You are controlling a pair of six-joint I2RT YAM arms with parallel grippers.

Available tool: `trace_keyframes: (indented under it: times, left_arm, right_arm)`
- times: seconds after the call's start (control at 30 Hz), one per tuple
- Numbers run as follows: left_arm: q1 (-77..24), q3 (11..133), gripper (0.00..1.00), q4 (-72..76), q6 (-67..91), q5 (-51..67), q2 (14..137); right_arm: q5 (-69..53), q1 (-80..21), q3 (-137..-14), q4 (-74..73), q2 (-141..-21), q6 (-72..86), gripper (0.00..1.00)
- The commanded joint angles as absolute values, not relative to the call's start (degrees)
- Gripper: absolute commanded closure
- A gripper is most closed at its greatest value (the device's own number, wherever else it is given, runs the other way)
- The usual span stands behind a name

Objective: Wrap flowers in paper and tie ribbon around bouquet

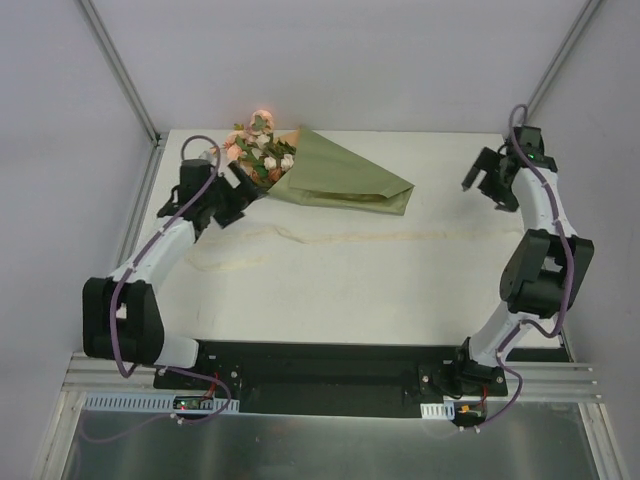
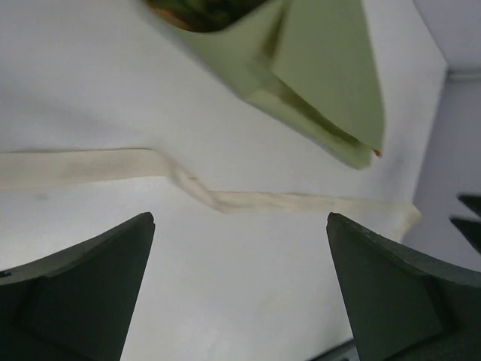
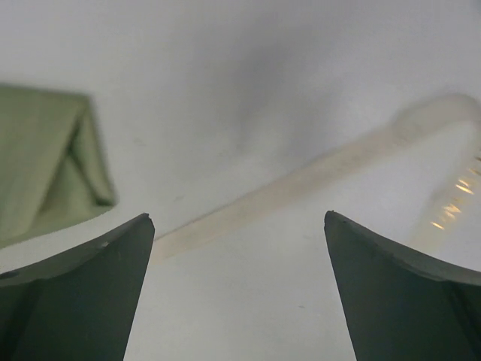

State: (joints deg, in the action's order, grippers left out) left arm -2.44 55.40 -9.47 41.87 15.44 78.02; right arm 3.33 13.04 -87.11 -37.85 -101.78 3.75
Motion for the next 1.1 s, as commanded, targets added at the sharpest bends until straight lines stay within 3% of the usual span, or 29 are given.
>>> trace_keyframes:
  times: [0.0,0.17,0.27,0.3,0.33,0.37,0.4,0.47,0.5,0.57,0.8,1.07]
  left_arm:
    - [-13.7,58.44,0.01,13.24,55.08,22.61,86.89]
    - [-21.87,55.9,0.01,37.85,75.97,12.67,97.98]
    - [-24.95,59.23,0.01,44.38,82.07,6.96,106.24]
    - [-25.57,60.28,0.01,44.38,83.05,5.55,109.3]
    - [-26.36,61.42,0.01,44.21,84.27,3.27,110.73]
    - [-27.06,61.87,0.01,44.3,87.07,-0.49,111.87]
    - [-28.11,62.22,0.01,44.38,88.23,-2.79,114.23]
    - [-28.91,63.8,0.01,42.55,93.3,-5.43,116.62]
    - [-29.87,64.07,0.01,42.45,95.08,-6.41,118.46]
    - [-30.84,64.68,0.01,41.49,97.81,-8.86,119.61]
    - [-33.75,68.2,0.01,34.46,103.71,-18.45,124.53]
    - [-35.85,74.96,0.21,18.74,104.75,-27.24,126.47]
  right_arm:
    - [-12.38,2.22,-96.37,-33.4,-105.02,-2.19,0.0]
    - [-21.25,-5.78,-103.27,-27.89,-112.92,-1.5,0.01]
    - [-27.76,-7.82,-108.79,-27.15,-118.1,0.78,0.09]
    - [-29.08,-8.0,-110.46,-27.59,-121.34,2.01,0.15]
    - [-31.01,-8.0,-111.96,-27.77,-122.94,3.5,0.3]
    - [-31.63,-7.82,-112.15,-27.6,-124.0,5.86,0.37]
    - [-32.25,-7.82,-111.89,-27.34,-125.58,6.76,0.5]
    - [-34.01,-8.0,-108.66,-24.63,-125.86,7.64,0.59]
    - [-33.93,-7.91,-107.24,-23.3,-125.6,8.78,0.69]
    - [-34.01,-7.91,-103.38,-20.76,-124.72,8.79,0.75]
    - [-33.05,-7.82,-100.11,-20.04,-124.01,8.79,0.82]
    - [-31.29,-7.74,-99.32,-20.04,-121.03,9.93,0.85]
